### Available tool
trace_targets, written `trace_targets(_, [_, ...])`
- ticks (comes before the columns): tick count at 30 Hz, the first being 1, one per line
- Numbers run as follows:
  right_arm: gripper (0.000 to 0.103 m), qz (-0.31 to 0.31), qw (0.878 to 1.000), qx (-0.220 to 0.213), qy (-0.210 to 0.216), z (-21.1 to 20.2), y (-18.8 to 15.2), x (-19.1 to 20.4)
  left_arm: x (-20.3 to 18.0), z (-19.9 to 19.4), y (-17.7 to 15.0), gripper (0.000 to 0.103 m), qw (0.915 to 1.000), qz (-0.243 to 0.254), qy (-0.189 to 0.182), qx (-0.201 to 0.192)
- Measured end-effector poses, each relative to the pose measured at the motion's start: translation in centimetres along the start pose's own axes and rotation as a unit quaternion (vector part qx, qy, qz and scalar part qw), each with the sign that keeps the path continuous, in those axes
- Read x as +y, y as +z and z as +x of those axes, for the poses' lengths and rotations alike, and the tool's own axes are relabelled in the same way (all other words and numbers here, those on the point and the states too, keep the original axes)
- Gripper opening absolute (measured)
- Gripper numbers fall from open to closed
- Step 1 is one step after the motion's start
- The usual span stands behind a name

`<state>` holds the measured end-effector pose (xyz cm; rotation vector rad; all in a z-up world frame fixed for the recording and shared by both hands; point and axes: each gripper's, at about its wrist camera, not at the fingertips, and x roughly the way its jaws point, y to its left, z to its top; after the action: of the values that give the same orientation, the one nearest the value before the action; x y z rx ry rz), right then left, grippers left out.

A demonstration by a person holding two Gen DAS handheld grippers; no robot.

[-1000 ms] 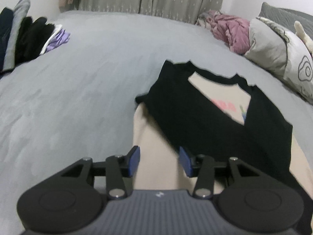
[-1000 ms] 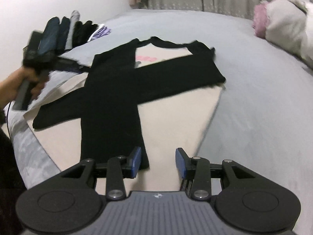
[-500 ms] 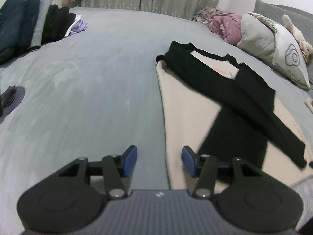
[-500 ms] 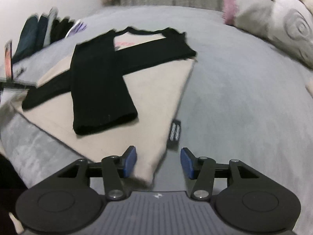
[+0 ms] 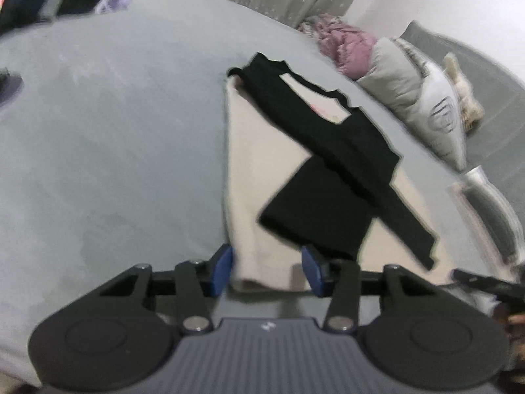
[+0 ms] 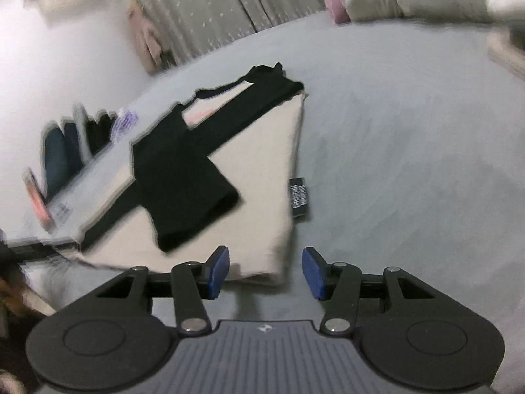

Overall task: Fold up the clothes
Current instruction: 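Move the right tool to the cream hem and grasp it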

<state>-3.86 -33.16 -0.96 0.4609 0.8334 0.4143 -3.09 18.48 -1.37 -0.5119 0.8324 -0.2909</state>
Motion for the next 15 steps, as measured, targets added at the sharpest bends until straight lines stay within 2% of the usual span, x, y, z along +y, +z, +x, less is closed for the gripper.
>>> trace_targets(2, [0.046, 0.026, 0.999, -0.003, 0.018, 0.0, -0.1, -0.7, 1.5, -0.1, -0.4, 0.037, 0.9990, -0.030, -0.029, -0.012])
trace_targets(5, [0.044, 0.075, 0.996, -0.013, 0.053, -0.1, -0.3, -2.2, 2.9, -0.3, -0.9, 0.029, 0.9968, -0.055, -0.052, -0.024])
trace_targets(11, [0.039, 0.085, 0.993, -0.025, 0.077, -0.5, -0.8, -2.9, 3.6, -0.4, -2.0, 0.027, 0.9958, -0.031, -0.070, -0.050])
trace_targets(15, [0.038, 0.083, 0.993, -0.026, 0.077, -0.5, -1.0, -2.9, 3.6, -0.3, -1.9, 0.028, 0.9954, -0.036, -0.072, -0.051])
